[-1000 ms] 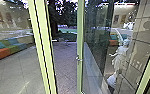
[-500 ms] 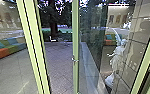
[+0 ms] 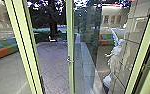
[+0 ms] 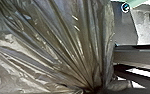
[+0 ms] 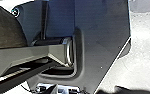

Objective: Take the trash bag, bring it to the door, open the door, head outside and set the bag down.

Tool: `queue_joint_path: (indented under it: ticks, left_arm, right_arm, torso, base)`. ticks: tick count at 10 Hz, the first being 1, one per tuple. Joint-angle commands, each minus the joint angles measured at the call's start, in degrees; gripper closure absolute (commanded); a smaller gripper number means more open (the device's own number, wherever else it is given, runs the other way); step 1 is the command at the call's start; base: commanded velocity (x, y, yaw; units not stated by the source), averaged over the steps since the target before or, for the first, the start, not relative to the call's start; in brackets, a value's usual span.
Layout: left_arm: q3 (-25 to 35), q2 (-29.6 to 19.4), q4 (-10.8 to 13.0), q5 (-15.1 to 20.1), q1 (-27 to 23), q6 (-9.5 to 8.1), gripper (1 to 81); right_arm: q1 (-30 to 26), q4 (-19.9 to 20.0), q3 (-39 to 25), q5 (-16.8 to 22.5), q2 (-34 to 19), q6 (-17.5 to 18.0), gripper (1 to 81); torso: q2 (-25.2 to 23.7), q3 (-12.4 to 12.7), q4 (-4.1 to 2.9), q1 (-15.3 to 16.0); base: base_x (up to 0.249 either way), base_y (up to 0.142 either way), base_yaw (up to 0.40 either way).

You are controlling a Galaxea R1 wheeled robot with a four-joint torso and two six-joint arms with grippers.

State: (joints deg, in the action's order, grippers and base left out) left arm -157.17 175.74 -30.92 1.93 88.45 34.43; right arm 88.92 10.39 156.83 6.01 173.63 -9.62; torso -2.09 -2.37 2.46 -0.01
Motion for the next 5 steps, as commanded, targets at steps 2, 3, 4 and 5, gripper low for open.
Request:
queue_joint_path:
  ticks: [2, 3, 4, 5]
  left_arm:
    - [0.29, 0.41, 0.15, 4.4, -2.8, 0.29, 81.1]
    - [0.29, 0.32, 0.15, 4.4, -2.72, 0.29, 81.1]
    - [0.29, 0.32, 0.15, 4.4, -2.8, 0.29, 81.1]
    - [0.29, 0.32, 0.15, 4.4, -2.8, 0.29, 81.1]
  right_arm:
    - [-2.38, -0.02, -0.13, 3.92, 0.16, -0.14, 1.0]
    - [-2.38, -0.02, -0.13, 3.84, 0.25, -0.14, 1.0]
    - [-2.38, -0.02, -0.13, 3.84, 0.25, -0.14, 1.0]
    - [-2.38, -0.02, -0.13, 3.83, 0.25, -0.14, 1.0]
  torso:
    - [0.0, 0.0, 0.0, 0.01]
    - [0.0, 0.0, 0.0, 0.01]
    - [0.0, 0.0, 0.0, 0.01]
    - [0.0, 0.0, 0.0, 0.01]
  base:
    - [0.0, -0.104, 0.0]
    - [0.0, 0.0, 0.0]
    - [0.0, 0.0, 0.0]
    - [0.0, 0.0, 0.0]
